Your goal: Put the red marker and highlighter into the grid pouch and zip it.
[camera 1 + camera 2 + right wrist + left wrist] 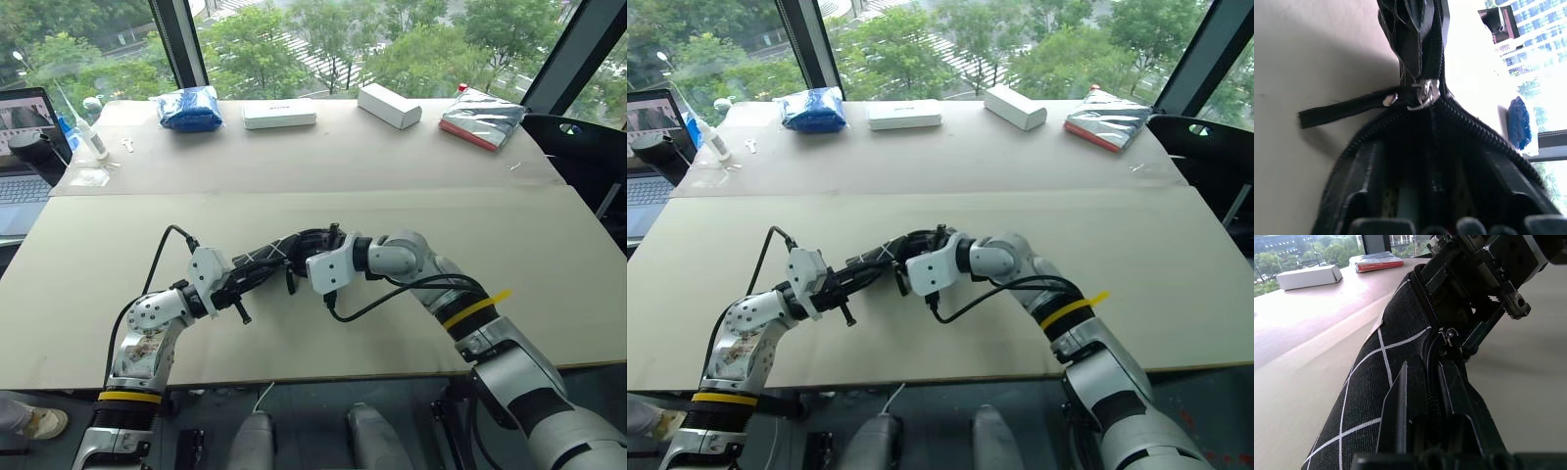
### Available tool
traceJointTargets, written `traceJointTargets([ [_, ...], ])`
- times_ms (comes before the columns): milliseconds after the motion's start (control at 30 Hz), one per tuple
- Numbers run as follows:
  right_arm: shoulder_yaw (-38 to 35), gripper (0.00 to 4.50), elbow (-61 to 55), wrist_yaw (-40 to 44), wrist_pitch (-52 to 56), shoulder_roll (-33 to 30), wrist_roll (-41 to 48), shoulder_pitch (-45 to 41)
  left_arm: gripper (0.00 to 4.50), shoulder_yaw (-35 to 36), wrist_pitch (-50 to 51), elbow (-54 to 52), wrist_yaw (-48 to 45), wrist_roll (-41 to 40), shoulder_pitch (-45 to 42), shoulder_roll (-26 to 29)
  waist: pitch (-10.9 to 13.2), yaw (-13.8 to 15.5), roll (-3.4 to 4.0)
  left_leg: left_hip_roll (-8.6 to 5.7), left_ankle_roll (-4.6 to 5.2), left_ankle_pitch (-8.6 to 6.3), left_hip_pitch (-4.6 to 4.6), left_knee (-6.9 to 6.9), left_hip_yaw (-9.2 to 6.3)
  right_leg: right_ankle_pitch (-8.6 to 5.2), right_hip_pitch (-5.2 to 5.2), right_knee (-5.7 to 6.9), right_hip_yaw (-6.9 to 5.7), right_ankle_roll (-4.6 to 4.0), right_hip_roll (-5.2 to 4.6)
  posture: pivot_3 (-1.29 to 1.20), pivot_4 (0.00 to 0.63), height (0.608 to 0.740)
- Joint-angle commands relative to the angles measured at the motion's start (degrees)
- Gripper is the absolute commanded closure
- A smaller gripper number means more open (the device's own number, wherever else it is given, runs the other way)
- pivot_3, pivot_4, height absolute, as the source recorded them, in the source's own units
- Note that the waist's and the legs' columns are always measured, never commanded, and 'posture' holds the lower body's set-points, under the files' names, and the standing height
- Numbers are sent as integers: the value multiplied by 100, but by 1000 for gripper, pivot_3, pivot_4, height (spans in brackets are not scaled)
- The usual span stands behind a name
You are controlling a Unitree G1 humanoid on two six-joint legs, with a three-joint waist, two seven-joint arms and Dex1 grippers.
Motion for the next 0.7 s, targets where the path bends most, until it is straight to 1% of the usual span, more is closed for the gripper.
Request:
traceJointTargets([
  [33,-461,1389,167,-400,-129,-262,59,-248,4500,104,-132,-168,32,-54,6,29,0,7,0,0,0,0,0,0,0,0,0,0,-1,0,0,0,150,740],
  [67,-536,1389,238,-433,-129,-329,118,-258,4500,103,-131,-165,36,-54,6,26,0,8,0,0,0,0,0,0,0,0,0,0,0,0,0,0,150,740],
  [167,-1013,1389,127,27,134,-484,1031,-80,4500,93,-133,-150,42,-50,2,23,1,4,0,0,0,0,-1,0,0,0,0,-2,0,0,0,0,150,740],
  [200,-1214,1389,0,253,370,-499,1459,11,4500,92,-132,-150,46,-51,3,24,0,-3,0,1,0,0,-1,-1,0,0,0,-3,0,0,0,0,150,740],
  [233,-1473,1389,-253,608,908,-507,2089,154,4500,92,-126,-150,50,-55,1,25,0,-6,0,0,0,0,-1,-1,0,0,1,-3,1,0,0,0,150,740],
  [267,-1649,1389,-444,867,1312,-512,2529,256,4500,93,-123,-149,53,-58,-2,26,1,-5,0,1,0,0,0,-2,0,0,1,-3,1,0,0,0,150,740],
  [333,-2051,1389,-1196,1514,2862,-661,3760,590,4500,92,-115,-157,49,-63,5,33,1,0,0,1,1,0,0,-2,0,0,2,-1,1,0,0,0,150,740],
  [400,-2344,1389,-2117,2227,4508,-1095,5098,1188,4500,92,-98,-176,39,-70,18,43,1,29,0,2,1,0,-3,0,-3,0,4,-1,0,0,0,0,150,740],
  [433,-2354,1389,-2463,2435,4915,-1294,5358,1537,4500,92,-88,-186,31,-74,28,50,1,59,0,0,1,0,-5,1,-4,0,4,-2,0,0,-2,0,150,740],
  [467,-2354,1389,-2711,2524,5169,-1427,5486,1770,4500,94,-81,-197,25,-79,37,57,1,76,0,0,1,-1,-5,1,-7,0,8,-5,-3,1,-2,0,150,740],
  [500,-2226,1389,-2941,2550,5302,-1540,5428,2014,4500,96,-73,-198,23,-83,37,60,1,83,0,0,4,-2,-3,2,-6,-1,11,-8,-3,1,-2,0,150,740],
  [567,-2057,1389,-3315,2394,5655,-1543,5430,2298,4500,97,-62,-199,18,-87,34,63,1,64,0,0,4,-2,1,2,-4,-1,11,-7,-1,1,-1,0,150,740],
  [667,-1765,1389,-3622,1887,5941,-1170,5188,2492,4500,91,-56,-201,14,-86,30,62,1,-28,0,5,4,-2,4,2,0,-17,4,0,5,26,9,0,150,740],
  [700,-1620,1389,-3712,1680,6065,-961,5133,2537,4500,83,-51,-204,19,-83,25,56,1,-34,1,6,4,-2,5,2,-1,-18,4,2,5,28,11,0,150,740],
])
